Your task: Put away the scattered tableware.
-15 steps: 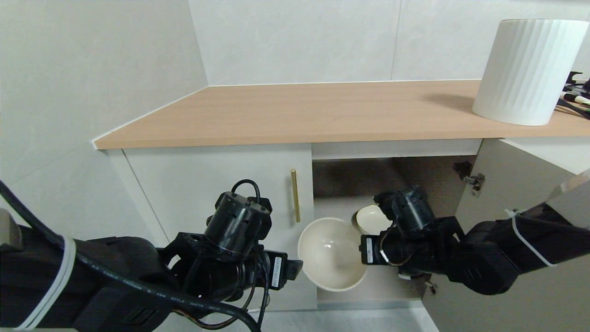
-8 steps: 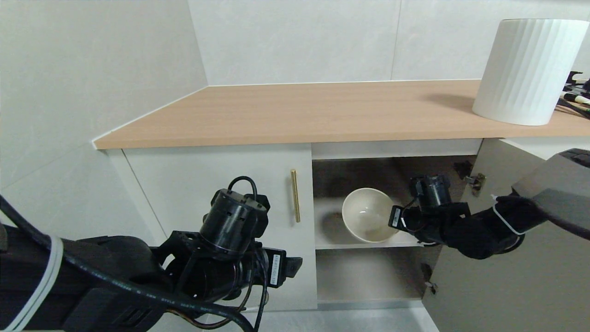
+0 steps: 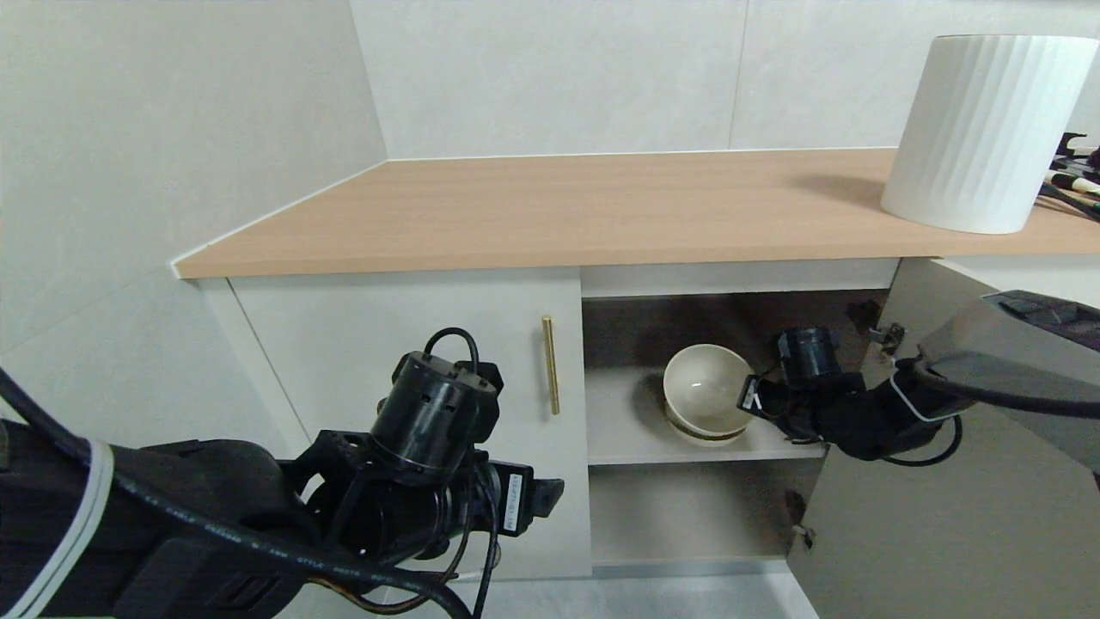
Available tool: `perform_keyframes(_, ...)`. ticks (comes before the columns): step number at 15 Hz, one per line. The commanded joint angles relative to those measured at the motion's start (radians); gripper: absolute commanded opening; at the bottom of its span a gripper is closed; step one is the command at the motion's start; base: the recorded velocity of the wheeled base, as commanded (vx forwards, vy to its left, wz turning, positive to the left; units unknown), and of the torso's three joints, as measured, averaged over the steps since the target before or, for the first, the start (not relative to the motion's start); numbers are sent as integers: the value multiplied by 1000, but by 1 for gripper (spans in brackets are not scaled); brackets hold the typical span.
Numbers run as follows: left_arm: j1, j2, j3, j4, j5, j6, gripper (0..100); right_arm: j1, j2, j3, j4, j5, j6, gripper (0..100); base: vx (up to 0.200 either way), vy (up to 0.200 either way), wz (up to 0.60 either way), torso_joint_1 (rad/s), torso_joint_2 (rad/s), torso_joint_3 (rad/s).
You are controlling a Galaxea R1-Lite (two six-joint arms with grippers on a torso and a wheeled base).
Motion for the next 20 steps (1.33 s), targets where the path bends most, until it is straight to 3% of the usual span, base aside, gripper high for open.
perform_keyframes(1,1,-2,0,-1,0,0,100,-12,37,-18,0,-2,0,0,0,0,0,0,0,0)
perform_keyframes(10,1,-2,0,-1,0,0,100,-15,53,-33,0,-1,-3,0,0,0,0,0,0,0)
perform_keyframes(11,1,-2,0,-1,0,0,100,-13,53,-28,0,4,-5,100,0,0,0,0,0,0)
perform_keyframes(17,8,-5,0,-1,2,0,100,-9,37,-15,0,7,-5,100,0,0,0,0,0,0)
perform_keyframes(20,42,-59,5,-47,8,-5,100,1,-24,53,6,21,-11,100,0,0,0,0,0,0)
